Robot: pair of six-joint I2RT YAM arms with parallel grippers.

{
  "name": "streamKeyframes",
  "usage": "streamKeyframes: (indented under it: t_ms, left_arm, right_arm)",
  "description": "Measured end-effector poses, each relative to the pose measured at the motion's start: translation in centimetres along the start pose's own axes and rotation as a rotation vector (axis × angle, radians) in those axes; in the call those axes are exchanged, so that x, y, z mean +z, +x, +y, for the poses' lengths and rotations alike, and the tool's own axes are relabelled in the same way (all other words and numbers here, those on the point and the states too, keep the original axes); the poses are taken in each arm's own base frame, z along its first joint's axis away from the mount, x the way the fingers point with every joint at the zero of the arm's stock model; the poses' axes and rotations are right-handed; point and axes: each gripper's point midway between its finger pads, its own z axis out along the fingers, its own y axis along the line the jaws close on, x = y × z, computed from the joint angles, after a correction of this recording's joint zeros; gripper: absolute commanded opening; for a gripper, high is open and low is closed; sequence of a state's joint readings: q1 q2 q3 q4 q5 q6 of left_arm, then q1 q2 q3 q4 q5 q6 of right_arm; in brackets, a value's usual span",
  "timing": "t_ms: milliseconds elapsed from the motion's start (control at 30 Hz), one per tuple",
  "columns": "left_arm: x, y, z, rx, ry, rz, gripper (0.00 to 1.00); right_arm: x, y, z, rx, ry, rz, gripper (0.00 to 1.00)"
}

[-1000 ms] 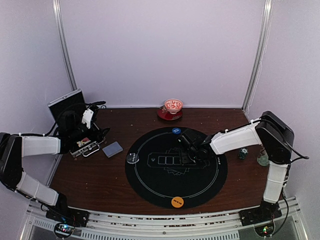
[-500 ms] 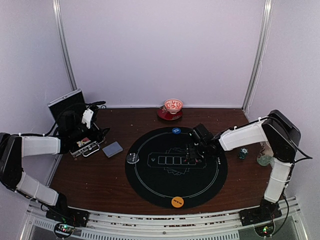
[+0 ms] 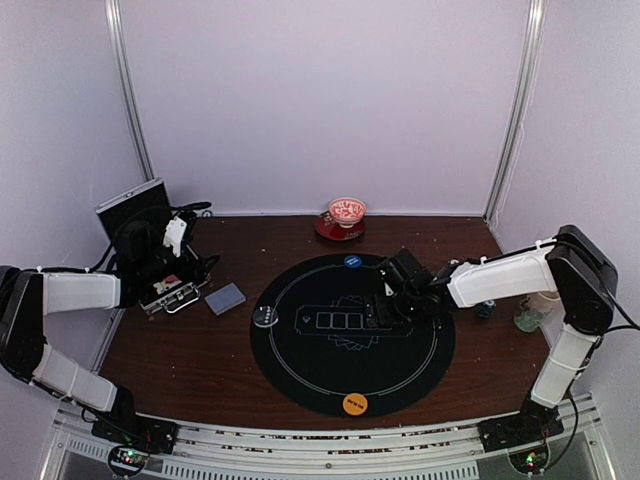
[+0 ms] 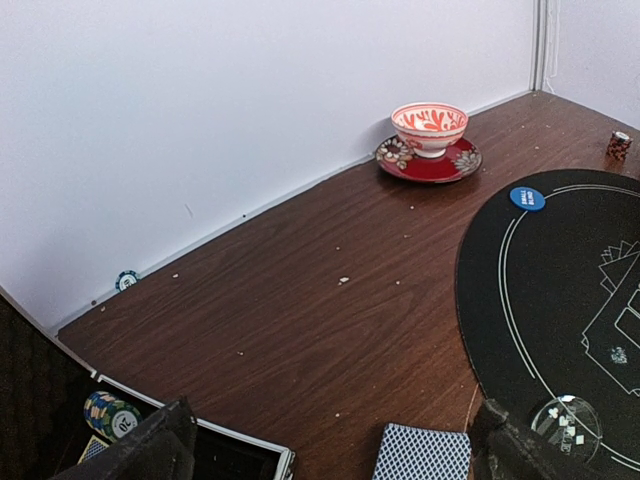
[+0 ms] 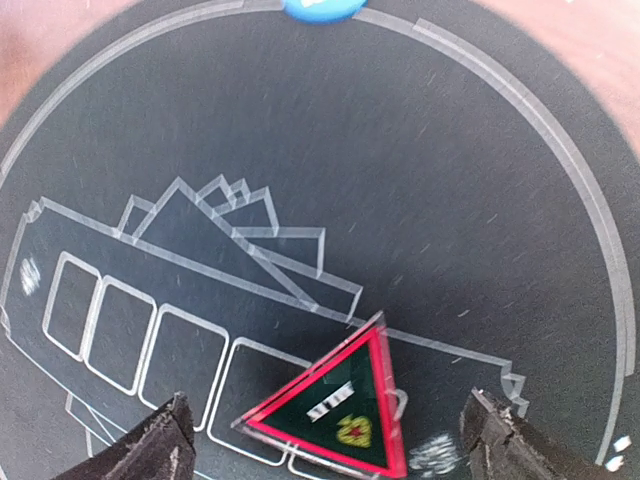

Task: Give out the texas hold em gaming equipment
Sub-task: Move the all-in button to the poker table mat.

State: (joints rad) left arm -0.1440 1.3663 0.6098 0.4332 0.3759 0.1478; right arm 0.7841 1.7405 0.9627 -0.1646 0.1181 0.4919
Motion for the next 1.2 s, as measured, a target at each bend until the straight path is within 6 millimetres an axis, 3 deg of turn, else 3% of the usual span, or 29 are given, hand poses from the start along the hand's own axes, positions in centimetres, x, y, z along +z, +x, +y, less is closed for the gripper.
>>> streamKeyframes:
  t_ms: [200, 667, 1000, 1200]
  left_arm:
    - [0.0, 0.0, 0.0, 0.0, 0.0, 0.0, 0.98]
    - [0.0, 0.0, 0.0, 0.0, 0.0, 0.0, 0.98]
    - [0.0, 0.0, 0.0, 0.0, 0.0, 0.0, 0.98]
    - [-0.1, -0.1, 0.0, 0.001, -0.001, -0.003, 0.98]
  right_arm:
    - [1.4, 2.1, 0.0, -0.043, 0.017, 0.061, 0.92]
    - [1.6, 1.9, -1.1, -0.05, 0.091, 0.035, 0.73]
    - [3.1, -1.1, -5.5, 0.049, 0.238, -0.012, 0.67]
    - [4.0, -2.5, -6.6, 0.096, 0.269, -0.032, 0.67]
